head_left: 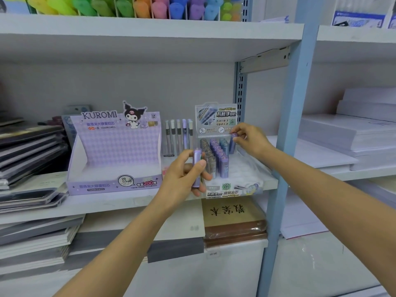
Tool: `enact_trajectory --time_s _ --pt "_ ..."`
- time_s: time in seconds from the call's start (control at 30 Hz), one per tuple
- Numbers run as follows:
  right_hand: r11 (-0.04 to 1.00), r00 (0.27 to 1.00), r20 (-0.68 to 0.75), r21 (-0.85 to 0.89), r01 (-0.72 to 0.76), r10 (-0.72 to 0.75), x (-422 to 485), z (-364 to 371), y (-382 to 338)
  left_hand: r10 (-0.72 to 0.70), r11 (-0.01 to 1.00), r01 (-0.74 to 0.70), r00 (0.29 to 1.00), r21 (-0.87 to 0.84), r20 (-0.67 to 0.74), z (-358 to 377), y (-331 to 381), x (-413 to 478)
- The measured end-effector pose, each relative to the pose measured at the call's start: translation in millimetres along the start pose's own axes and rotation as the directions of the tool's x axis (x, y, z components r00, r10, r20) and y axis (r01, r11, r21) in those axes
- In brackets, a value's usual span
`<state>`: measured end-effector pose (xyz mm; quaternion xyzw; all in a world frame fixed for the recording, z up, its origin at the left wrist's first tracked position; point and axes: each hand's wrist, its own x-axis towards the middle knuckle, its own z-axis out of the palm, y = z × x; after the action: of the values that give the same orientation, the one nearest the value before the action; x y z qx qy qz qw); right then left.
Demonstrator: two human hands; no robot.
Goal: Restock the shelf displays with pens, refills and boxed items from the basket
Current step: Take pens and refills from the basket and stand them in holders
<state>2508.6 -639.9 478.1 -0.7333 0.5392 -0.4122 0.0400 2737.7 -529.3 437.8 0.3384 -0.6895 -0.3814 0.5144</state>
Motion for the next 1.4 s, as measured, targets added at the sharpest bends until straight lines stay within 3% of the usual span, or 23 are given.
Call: enact_trajectory --time_s 0.17,0.3,0.37,0.47,0.57,0.7,0.87,0.97,1.07,1.17,1.4 --pt "0.999 0.996 -0.073 -0.009 0.043 -0.044 2.2 8.9 2.3 0.002 1.0 -0.002 1.0 -0.019 0.013 -2.3 -1.2 -0.3" --pt "0.987 0.999 -0.03 -0.159 -0.019 0.014 5.0 11.1 5.9 0.004 1.0 -0.004 1.0 -0.029 0.013 -4.2 0.8 -1.2" --pt "0.989 0.999 -0.033 -0.148 -0.025 0.02 0.6 7.1 1.0 -0.003 0.999 0.004 1.0 -0.035 0.012 -3.9 2.9 -1.6" --pt "0.993 0.988 -0.154 0.106 0.05 -0.033 -16.4 -7.5 -21.3 -0.012 1.0 0.012 1.0 -0.002 0.012 -2.0 6.2 -2.2" --pt "0.88 0.998 -0.044 0.47 0.063 -0.048 -42.5 -22.7 -53.9 0.002 0.999 0.0 0.999 0.052 -0.033 4.8 10.7 -1.4" --pt "0.822 0.98 0.18 0.568 -0.03 -0.089 -70.1 -25.4 -80.9 0.074 0.985 -0.052 0.988 0.162 -0.136 22.4 19.4 -1.2" --pt "0.728 0.991 0.08 0.685 0.025 -0.109 -75.7 -34.4 -75.5 0.14 0.957 -0.088 0.974 0.275 -0.175 34.5 24.5 -4.6" --pt "0.749 0.991 -0.123 0.653 0.113 -0.042 -65.4 -51.7 -61.6 0.273 0.838 -0.161 0.951 0.522 -0.145 33.3 18.4 -11.2" --pt "0.867 0.965 -0.263 0.485 0.114 0.02 -50.7 -58.2 -43.9 0.331 0.651 -0.26 0.943 0.713 0.041 31.1 6.9 -19.9" --pt "0.954 0.973 -0.23 0.298 0.043 0.028 -43.4 -44.1 -30.4 0.303 0.564 -0.306 0.941 0.767 0.153 28.7 -2.6 -25.8" --pt "0.998 0.995 -0.103 0.05 0.021 -0.016 -30.8 -10.3 -13.7 0.304 0.495 -0.313 0.936 0.811 0.176 27.1 -7.5 -30.0"
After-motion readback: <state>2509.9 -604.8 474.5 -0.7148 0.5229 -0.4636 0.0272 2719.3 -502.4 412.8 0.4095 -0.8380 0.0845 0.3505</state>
